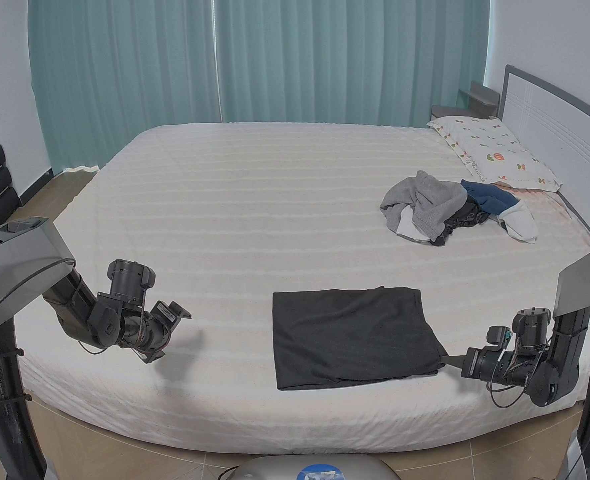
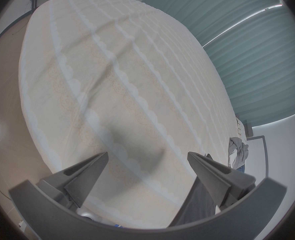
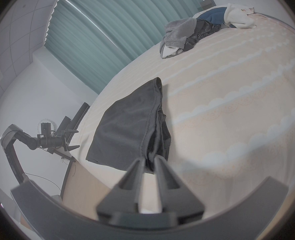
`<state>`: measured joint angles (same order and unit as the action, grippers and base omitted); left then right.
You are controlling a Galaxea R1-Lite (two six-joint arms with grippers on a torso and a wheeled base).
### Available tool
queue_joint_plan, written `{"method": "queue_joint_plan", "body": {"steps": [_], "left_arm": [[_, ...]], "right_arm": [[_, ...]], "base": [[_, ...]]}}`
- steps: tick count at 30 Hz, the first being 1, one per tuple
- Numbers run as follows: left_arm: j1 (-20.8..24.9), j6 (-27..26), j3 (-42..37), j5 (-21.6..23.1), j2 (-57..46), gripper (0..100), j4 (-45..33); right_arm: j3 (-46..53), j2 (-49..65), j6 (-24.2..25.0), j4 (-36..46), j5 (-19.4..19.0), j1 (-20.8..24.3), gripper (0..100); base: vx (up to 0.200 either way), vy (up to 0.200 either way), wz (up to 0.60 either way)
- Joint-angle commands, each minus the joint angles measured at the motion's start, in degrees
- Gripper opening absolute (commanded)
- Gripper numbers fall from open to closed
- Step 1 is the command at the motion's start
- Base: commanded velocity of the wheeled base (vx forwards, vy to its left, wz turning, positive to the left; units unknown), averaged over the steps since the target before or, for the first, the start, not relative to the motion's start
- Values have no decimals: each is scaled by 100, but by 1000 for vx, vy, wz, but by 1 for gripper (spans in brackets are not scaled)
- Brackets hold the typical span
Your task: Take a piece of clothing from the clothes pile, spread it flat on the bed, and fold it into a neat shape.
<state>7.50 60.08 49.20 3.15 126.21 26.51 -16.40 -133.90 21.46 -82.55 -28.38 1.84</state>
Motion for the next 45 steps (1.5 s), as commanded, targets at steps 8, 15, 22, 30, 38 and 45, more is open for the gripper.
{"method": "queue_joint_plan", "body": {"steps": [8,15,22,30,38,45], "left_arm": [[-3,22,11,2,-9,100,3],[-11,22,19,11,-9,100,3],[-3,4,19,2,0,100,-6],[-3,4,19,2,9,100,3],[-3,-5,28,2,9,100,3],[-3,4,28,2,9,100,-6]], "right_arm": [[-215,136,96,-261,-62,-35,100],[-1226,-136,1361,-244,333,97,100],[-2175,-804,1818,-173,667,264,100],[-2562,-1077,2161,-41,790,475,100],[-2816,-1138,2381,-24,843,484,100],[-2975,-1270,2469,-33,948,484,0]], "base": [[0,0,0],[114,0,0],[143,0,0],[0,0,0],[0,0,0],[0,0,0]]}}
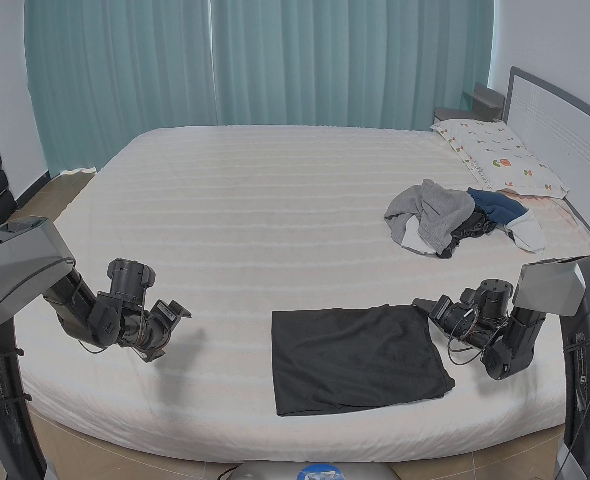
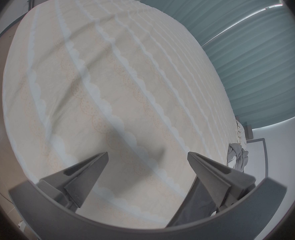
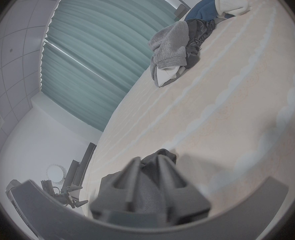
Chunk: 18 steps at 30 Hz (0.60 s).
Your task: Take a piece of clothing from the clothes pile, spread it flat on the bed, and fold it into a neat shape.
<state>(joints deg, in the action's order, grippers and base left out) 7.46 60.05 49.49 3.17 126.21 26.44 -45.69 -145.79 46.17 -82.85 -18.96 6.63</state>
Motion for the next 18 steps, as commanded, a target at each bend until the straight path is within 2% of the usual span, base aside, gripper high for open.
{"method": "queue_joint_plan", "body": {"steps": [1,8,18], "left_arm": [[1,7,-1,-1,9,100,1],[1,-2,-1,-1,9,100,1],[1,-2,-1,-1,9,100,1]], "right_arm": [[-45,-81,-2,-12,15,5,0],[-239,-90,165,-12,235,-74,0],[-256,-117,200,-12,252,-109,0]], "base": [[0,0,0],[0,0,0],[0,0,0]]}}
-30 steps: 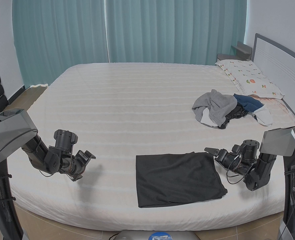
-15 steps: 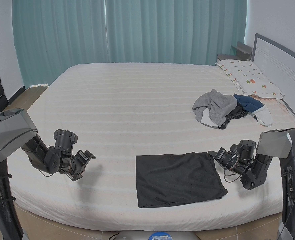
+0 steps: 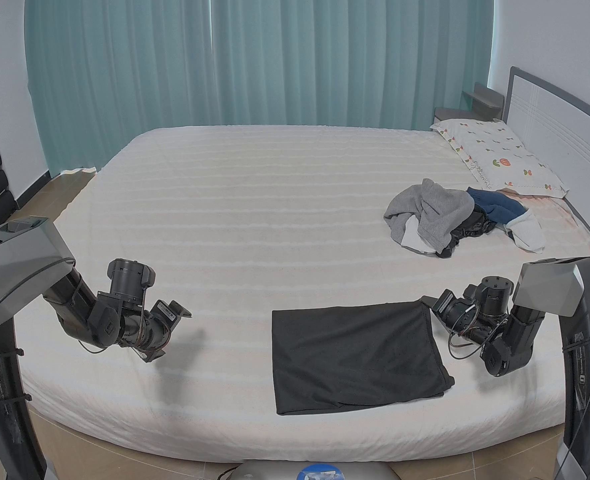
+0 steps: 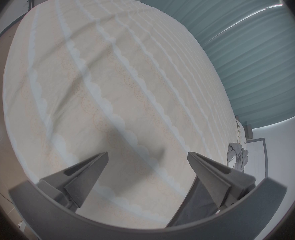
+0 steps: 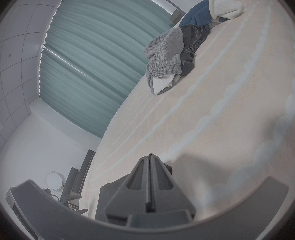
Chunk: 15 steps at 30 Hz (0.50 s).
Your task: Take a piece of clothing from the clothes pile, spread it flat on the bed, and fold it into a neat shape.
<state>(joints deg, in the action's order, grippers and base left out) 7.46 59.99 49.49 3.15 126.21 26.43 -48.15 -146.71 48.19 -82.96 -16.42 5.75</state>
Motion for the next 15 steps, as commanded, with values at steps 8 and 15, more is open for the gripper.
{"method": "queue_joint_plan", "body": {"steps": [8,15], "left_arm": [[1,4,-1,-7,9,100,3],[1,4,-1,-7,9,100,3]], "right_arm": [[-36,-42,-11,8,7,-39,0],[-45,-77,-20,16,7,-118,0]], "base": [[0,0,0],[0,0,0]]}}
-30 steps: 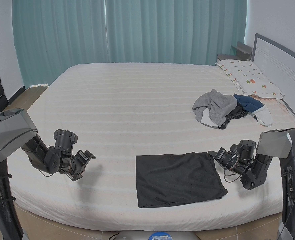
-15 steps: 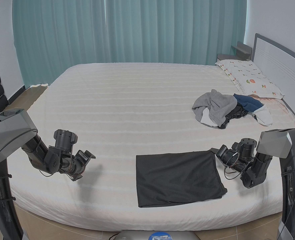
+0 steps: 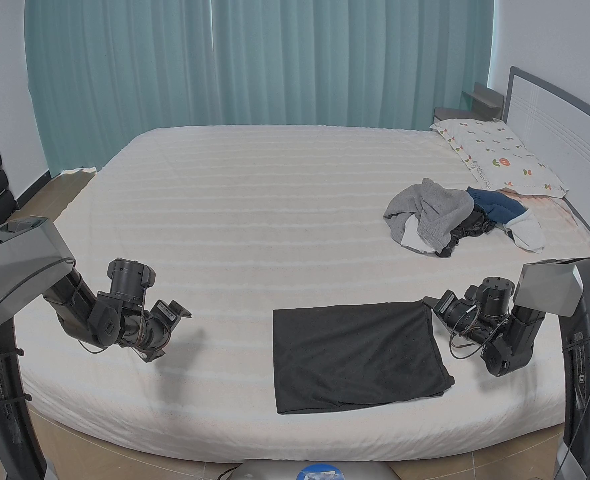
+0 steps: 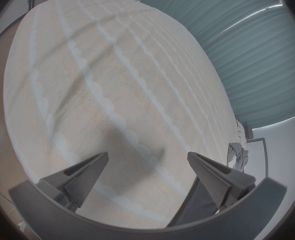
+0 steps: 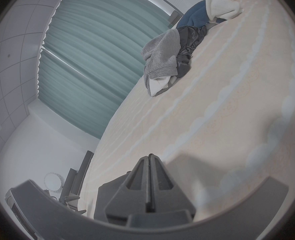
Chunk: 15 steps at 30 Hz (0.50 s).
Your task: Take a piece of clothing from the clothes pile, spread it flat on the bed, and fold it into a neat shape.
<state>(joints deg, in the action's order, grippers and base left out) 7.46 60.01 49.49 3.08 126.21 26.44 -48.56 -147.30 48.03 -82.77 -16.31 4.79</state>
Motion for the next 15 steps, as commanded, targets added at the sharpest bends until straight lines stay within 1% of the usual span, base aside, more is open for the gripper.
{"method": "queue_joint_plan", "body": {"steps": [1,11,12,15], "left_arm": [[1,2,-1,-1,9,100,1],[1,-7,-1,-1,9,100,1],[10,-7,-1,-1,9,100,1],[10,-7,-1,-1,9,100,1]], "right_arm": [[-5,-27,-4,-2,-4,-22,0],[-5,-88,-31,16,-4,-22,0],[-5,-88,-22,33,-4,-22,100],[-5,-53,-13,95,-4,-22,100]], "base": [[0,0,0],[0,0,0],[0,0,0],[0,0,0]]}}
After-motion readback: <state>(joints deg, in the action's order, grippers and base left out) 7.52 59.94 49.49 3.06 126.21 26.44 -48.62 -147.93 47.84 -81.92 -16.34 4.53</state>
